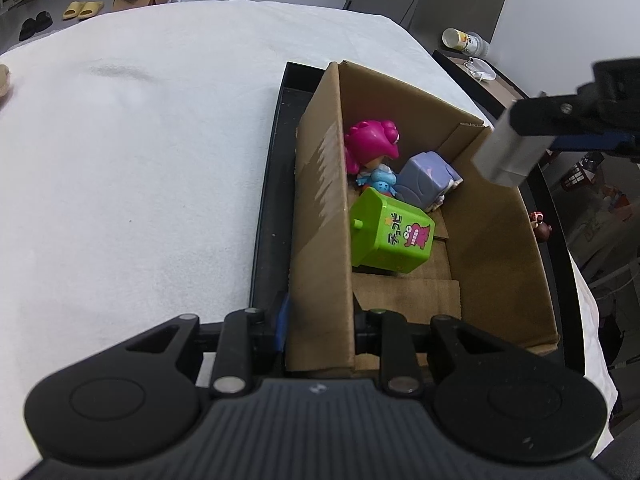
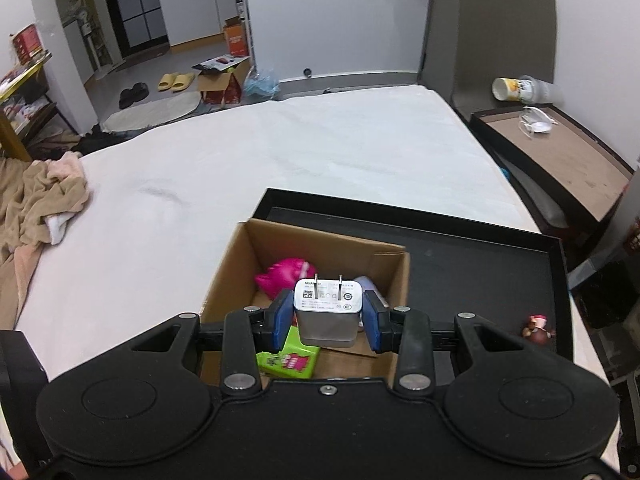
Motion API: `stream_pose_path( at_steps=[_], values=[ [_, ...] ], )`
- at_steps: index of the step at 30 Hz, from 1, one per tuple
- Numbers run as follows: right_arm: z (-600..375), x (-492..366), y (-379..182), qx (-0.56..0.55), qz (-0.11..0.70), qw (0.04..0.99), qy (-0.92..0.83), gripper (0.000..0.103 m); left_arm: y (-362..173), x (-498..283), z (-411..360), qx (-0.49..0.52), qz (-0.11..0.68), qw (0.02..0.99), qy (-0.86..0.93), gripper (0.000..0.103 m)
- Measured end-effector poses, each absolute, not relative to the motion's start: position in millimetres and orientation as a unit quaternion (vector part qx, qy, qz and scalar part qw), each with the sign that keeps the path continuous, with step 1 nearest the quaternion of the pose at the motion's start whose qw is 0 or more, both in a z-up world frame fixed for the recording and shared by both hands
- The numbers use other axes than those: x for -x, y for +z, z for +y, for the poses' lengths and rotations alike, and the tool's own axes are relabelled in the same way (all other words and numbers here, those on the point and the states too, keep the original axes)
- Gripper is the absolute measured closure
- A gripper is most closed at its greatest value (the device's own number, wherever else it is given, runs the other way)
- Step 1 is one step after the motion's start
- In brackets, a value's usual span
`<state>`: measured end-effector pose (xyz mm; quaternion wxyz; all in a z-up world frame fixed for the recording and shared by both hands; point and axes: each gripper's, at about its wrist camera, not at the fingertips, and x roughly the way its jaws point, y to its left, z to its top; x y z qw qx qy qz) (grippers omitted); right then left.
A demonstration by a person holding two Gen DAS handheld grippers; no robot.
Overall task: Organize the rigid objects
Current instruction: 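Carry the white charger into the box and open the right gripper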
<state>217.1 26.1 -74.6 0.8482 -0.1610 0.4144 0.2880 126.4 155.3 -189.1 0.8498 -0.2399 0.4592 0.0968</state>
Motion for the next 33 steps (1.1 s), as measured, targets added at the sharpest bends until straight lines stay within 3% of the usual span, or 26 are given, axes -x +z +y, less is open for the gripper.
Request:
stream_pose_path(
  at_steps=[12, 16, 33],
  values=[
    [58, -209, -86, 0.171, 0.421, 0.839, 0.3, 0.066, -191, -124, 158, 0.242, 0.456, 0.852, 0.088, 0.078],
    [61, -207, -80, 0.171, 0.407, 0.845, 0.302, 0.053, -192, -124, 160, 0.246, 0.455, 0.852, 0.086, 0.078],
    [9, -218, -72, 0.163, 0.398, 0.865, 0.258, 0.038, -192, -123, 156, 0.239, 0.454, 0.853, 0.089, 0.078]
  ],
)
